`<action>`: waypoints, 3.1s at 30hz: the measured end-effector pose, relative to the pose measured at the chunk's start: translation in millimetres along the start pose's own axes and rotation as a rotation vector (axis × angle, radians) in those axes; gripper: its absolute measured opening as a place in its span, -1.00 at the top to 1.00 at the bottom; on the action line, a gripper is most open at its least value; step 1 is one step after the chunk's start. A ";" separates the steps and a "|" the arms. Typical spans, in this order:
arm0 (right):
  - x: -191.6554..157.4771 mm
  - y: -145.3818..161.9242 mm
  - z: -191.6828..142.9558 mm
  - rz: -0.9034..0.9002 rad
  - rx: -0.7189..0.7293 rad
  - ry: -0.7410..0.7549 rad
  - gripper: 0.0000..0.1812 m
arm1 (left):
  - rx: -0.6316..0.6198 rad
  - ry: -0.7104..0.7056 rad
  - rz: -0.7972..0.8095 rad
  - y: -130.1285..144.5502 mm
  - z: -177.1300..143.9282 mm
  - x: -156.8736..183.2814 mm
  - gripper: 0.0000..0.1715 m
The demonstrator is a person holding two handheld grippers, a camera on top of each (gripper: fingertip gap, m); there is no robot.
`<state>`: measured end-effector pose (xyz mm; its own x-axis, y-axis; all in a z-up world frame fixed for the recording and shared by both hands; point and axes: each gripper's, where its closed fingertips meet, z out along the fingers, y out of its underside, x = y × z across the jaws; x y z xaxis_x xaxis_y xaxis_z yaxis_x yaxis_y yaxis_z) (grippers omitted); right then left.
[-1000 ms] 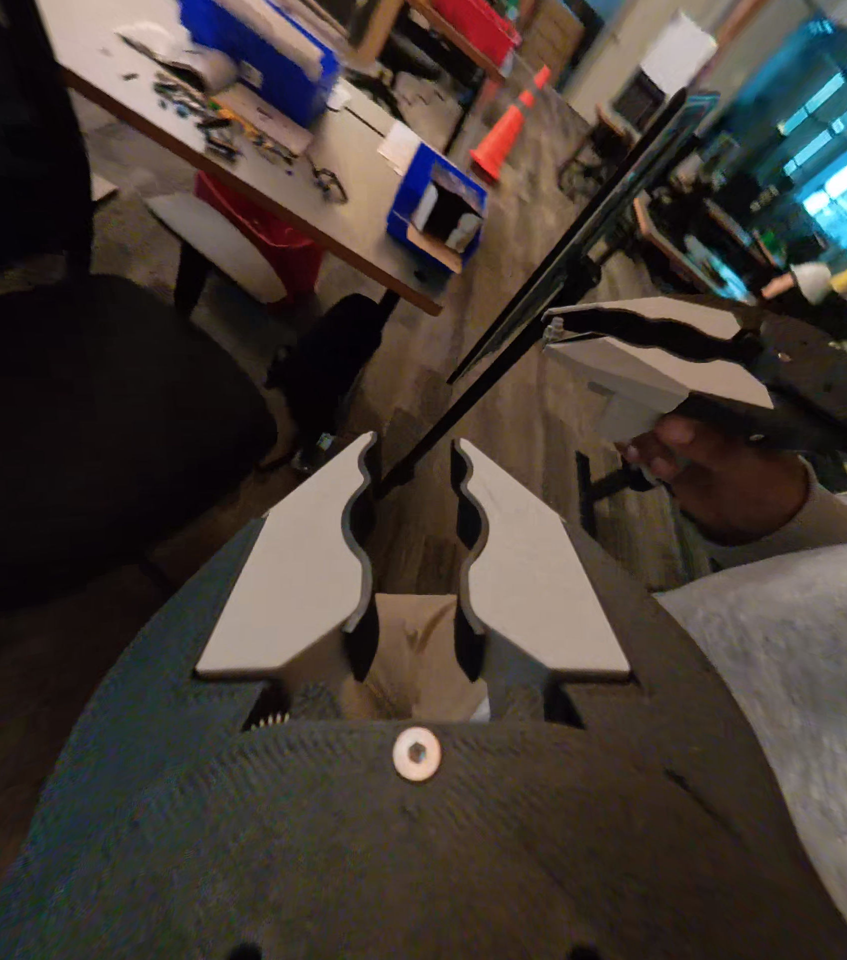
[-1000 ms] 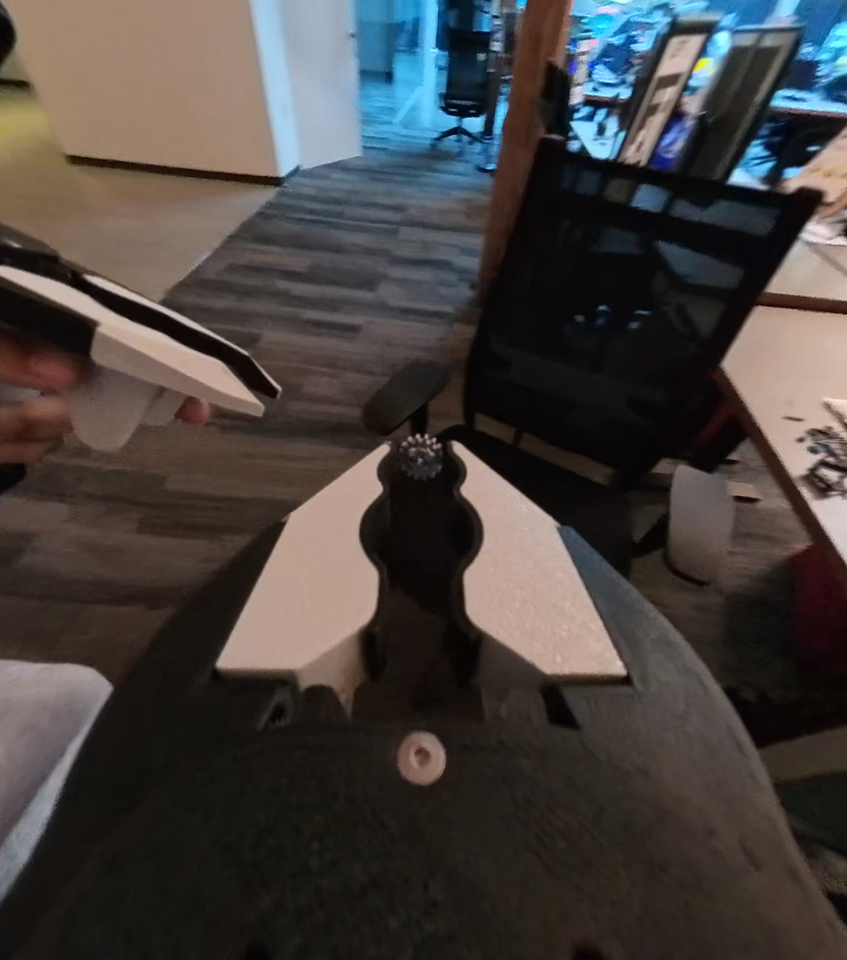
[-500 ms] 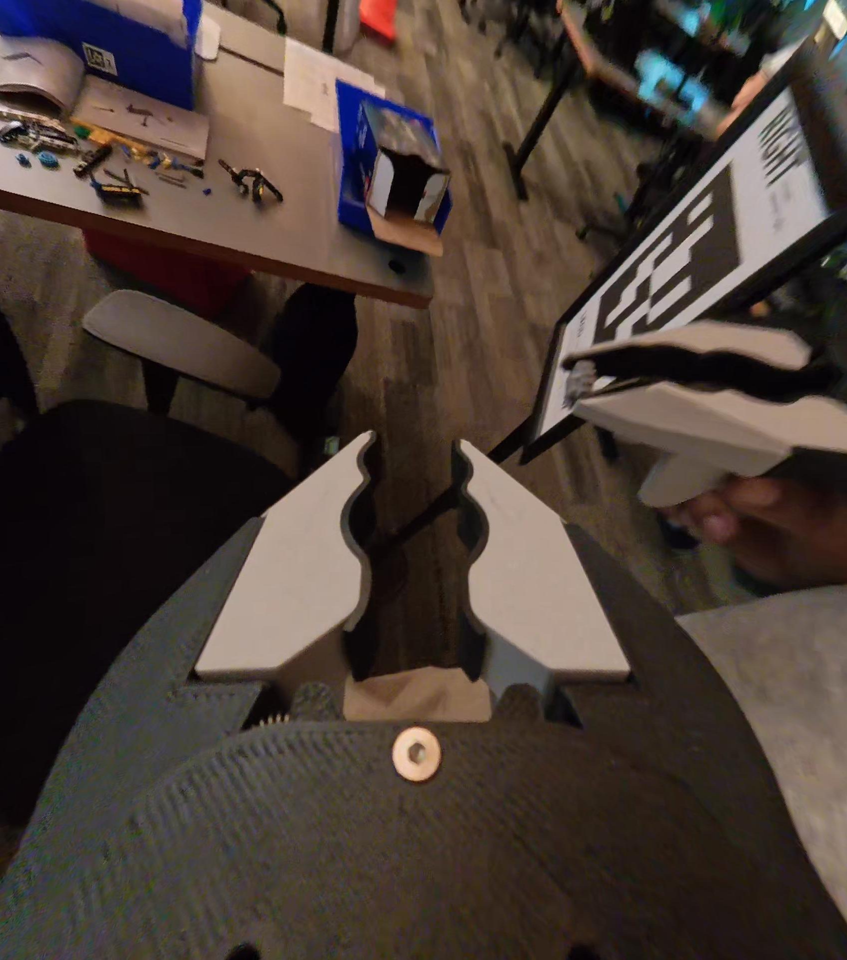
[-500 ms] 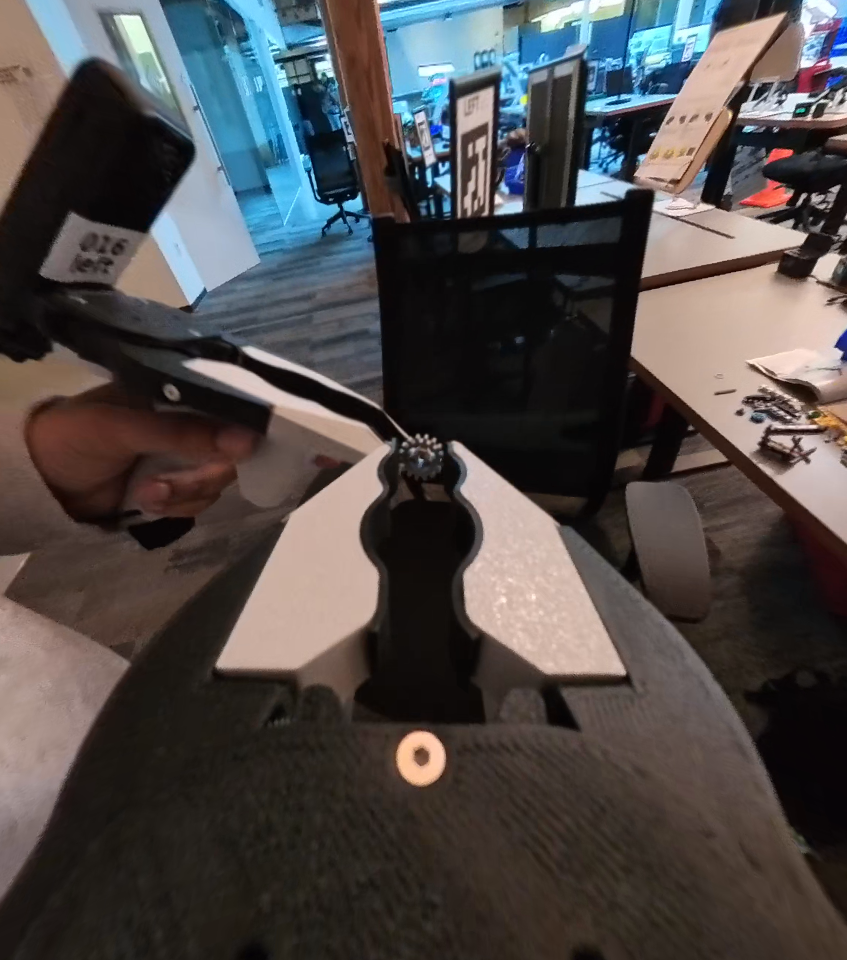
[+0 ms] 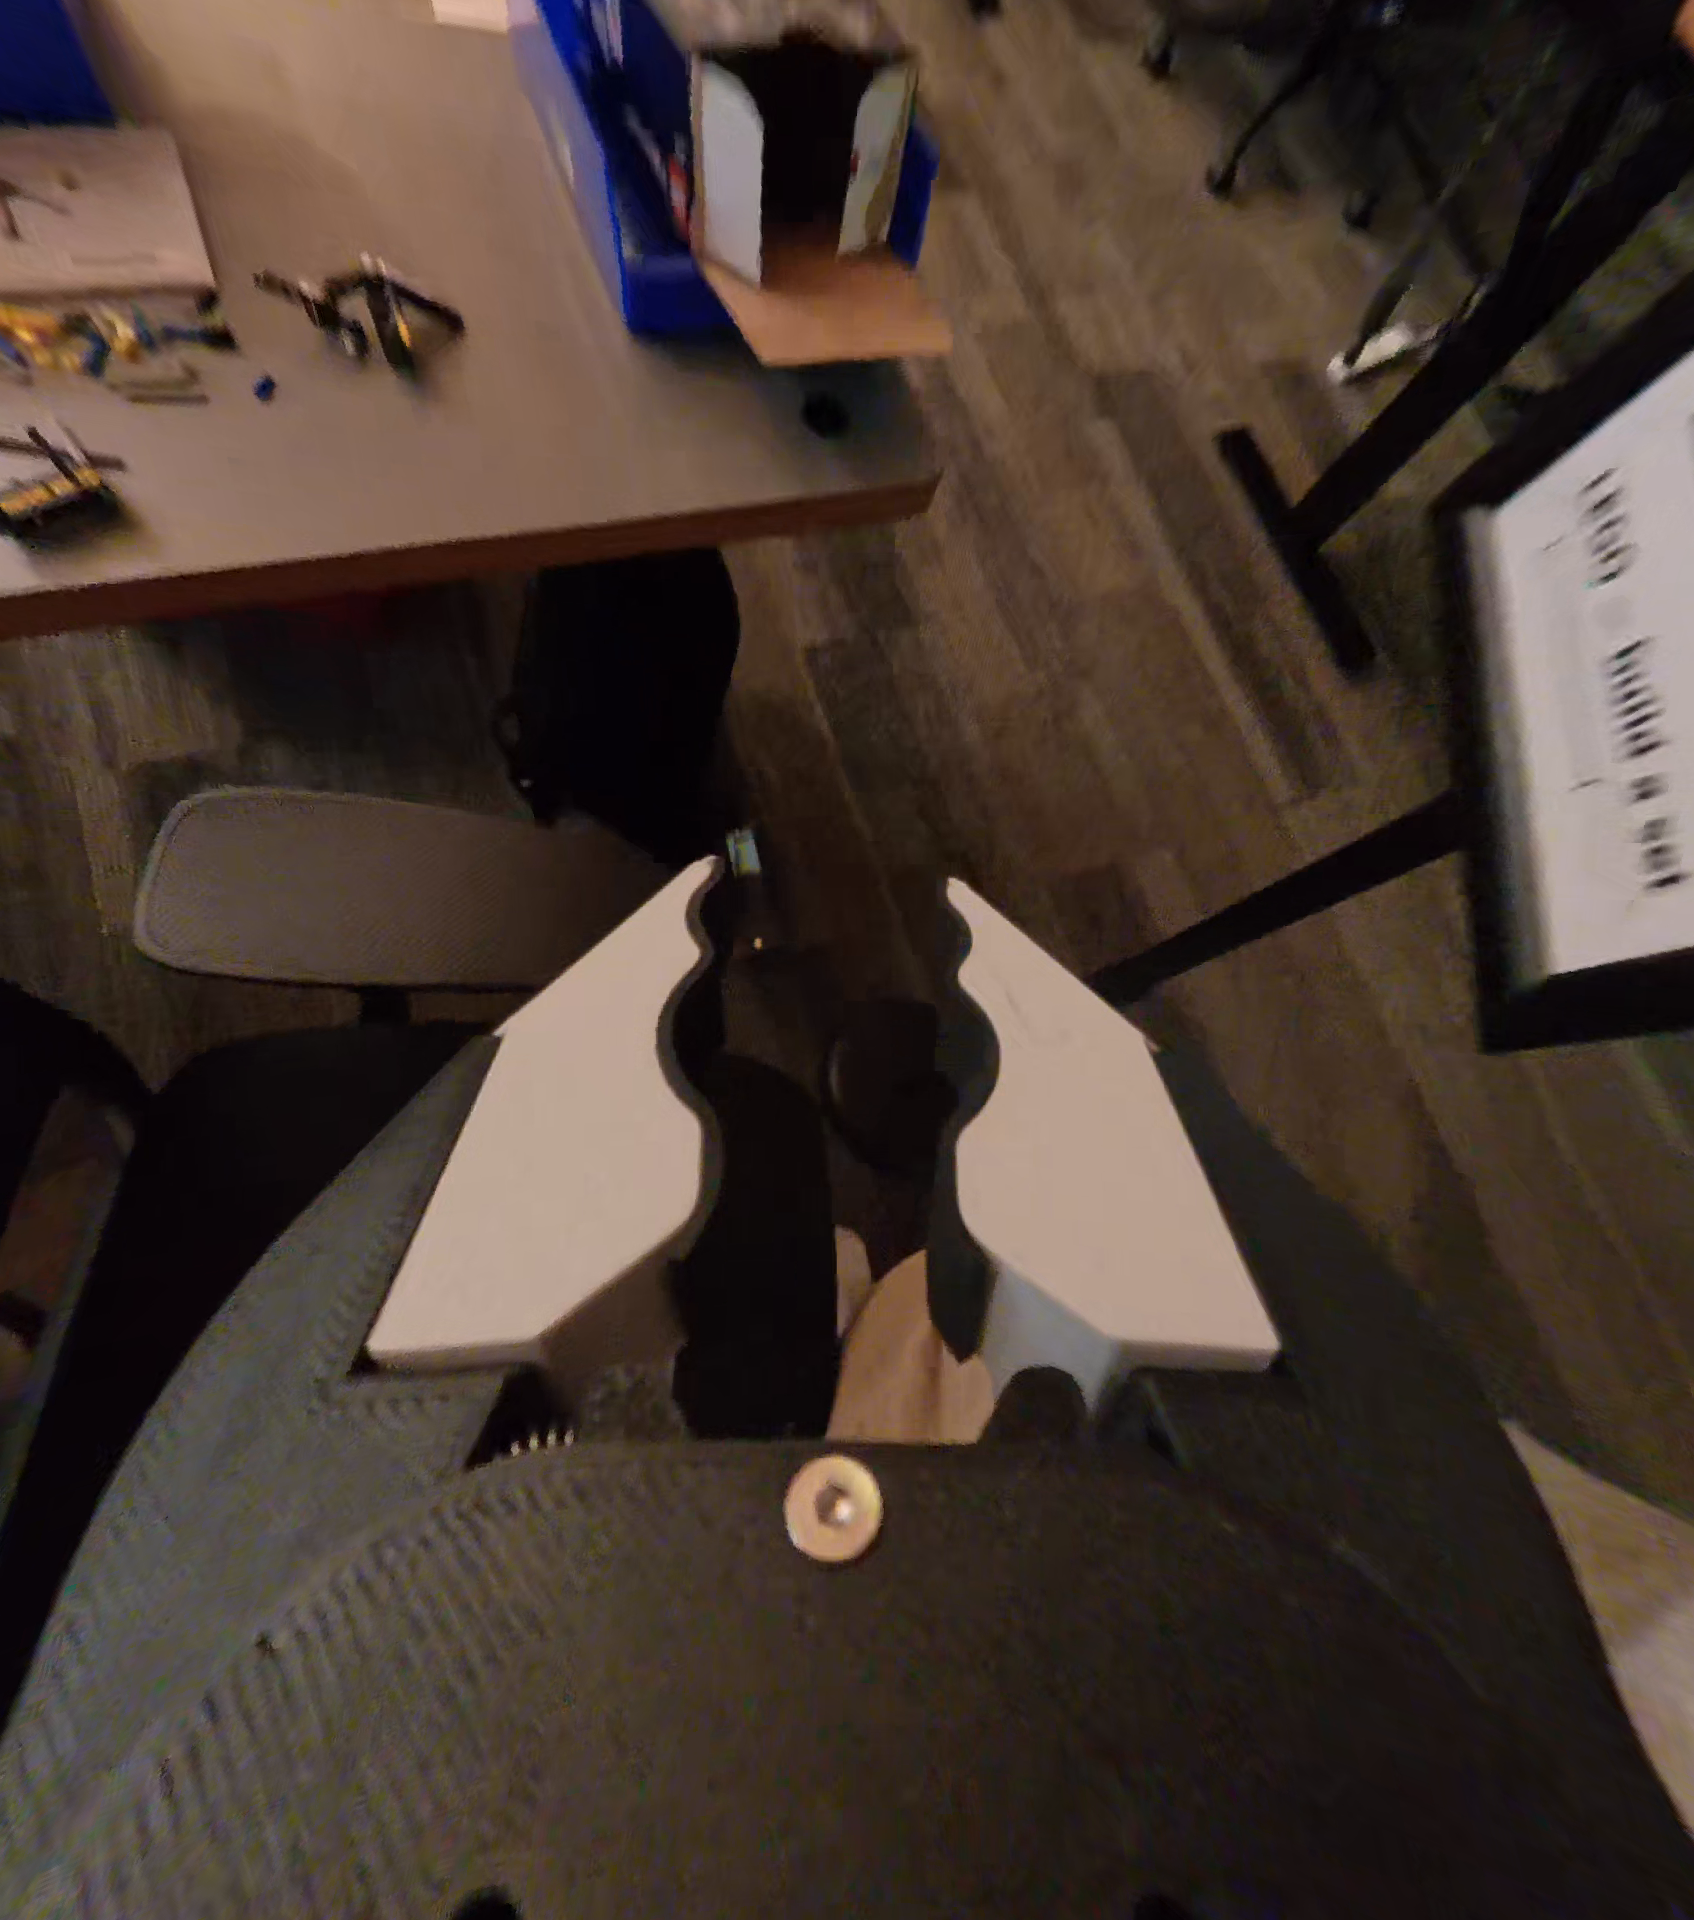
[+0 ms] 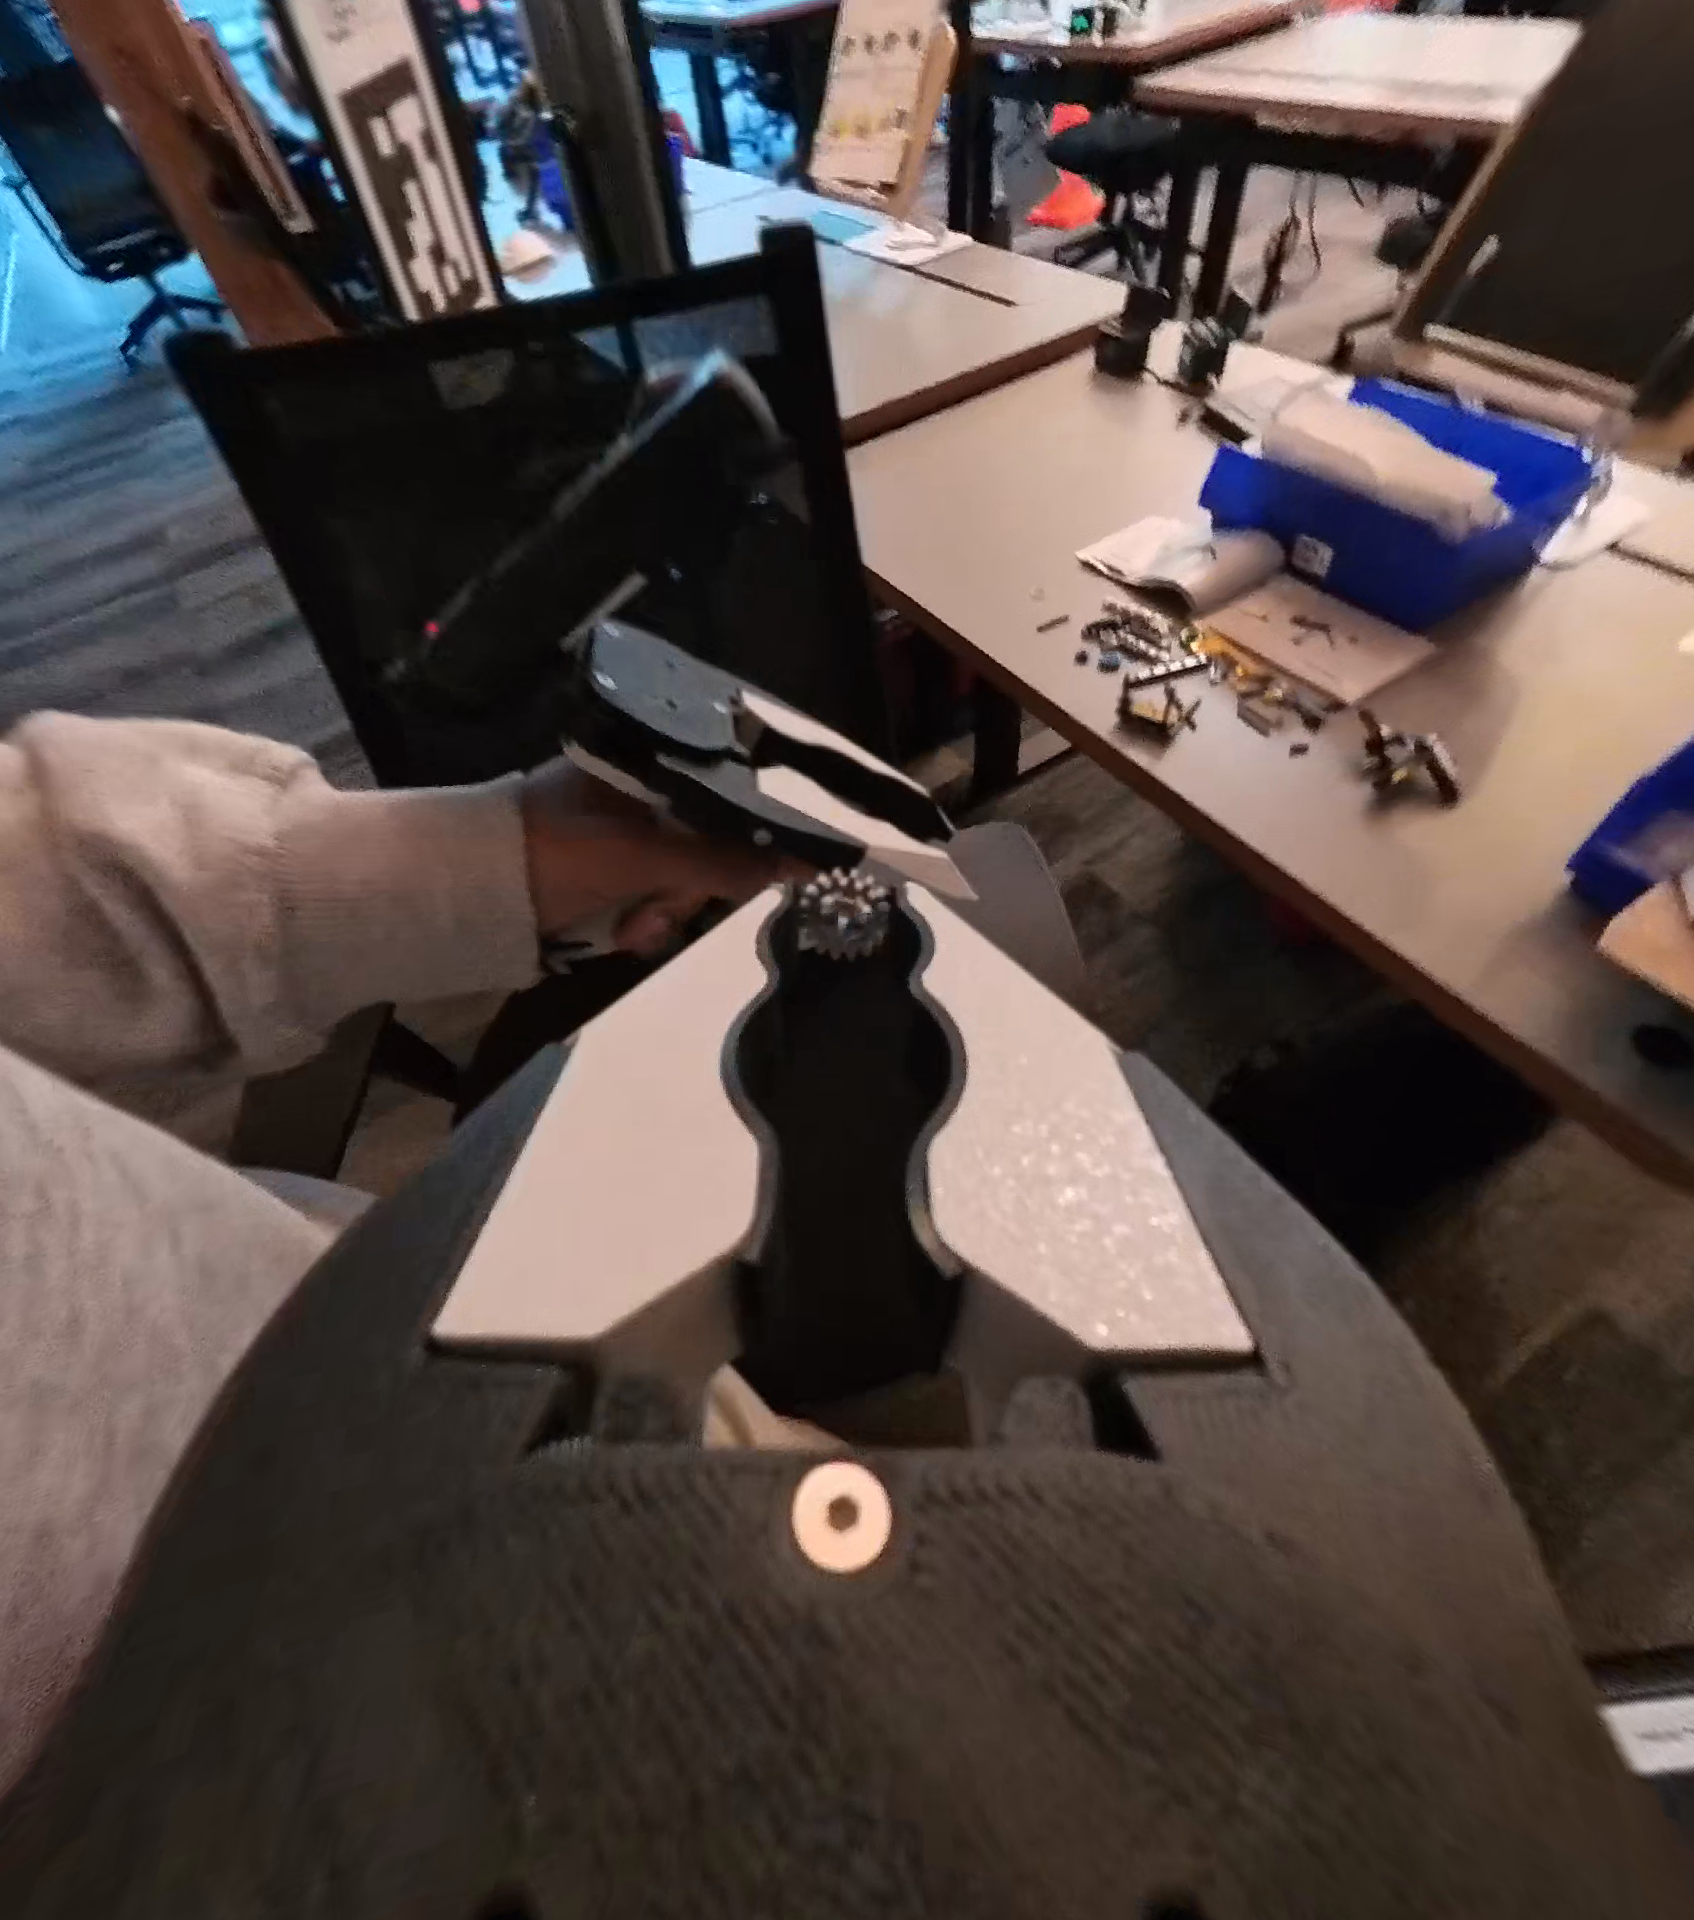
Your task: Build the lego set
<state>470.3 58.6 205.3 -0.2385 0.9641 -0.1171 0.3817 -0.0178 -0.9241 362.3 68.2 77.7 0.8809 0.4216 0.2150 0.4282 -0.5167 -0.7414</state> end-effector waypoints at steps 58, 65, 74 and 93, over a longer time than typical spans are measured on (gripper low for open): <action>80.7 96.7 421.5 -0.081 0.172 0.689 0.84 | 0.632 0.266 0.243 -62.1 175.5 -512.3 0.74; 172.1 103.0 459.0 0.114 0.261 0.481 0.84 | 0.542 0.168 0.226 -40.8 187.5 -533.0 0.70; 246.7 50.5 521.8 0.121 0.508 0.130 0.84 | 0.887 -0.100 0.436 -83.5 212.9 -513.9 0.43; 130.3 44.4 520.9 -0.570 0.327 -0.074 0.83 | 0.098 1.389 -0.389 -53.8 134.0 -348.0 0.53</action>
<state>-8.9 45.3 -40.5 -0.3879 0.8258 0.4094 -0.1106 0.3993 -0.9101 5.7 49.2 -42.5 0.2186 -0.5593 0.7996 0.7168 -0.4640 -0.5205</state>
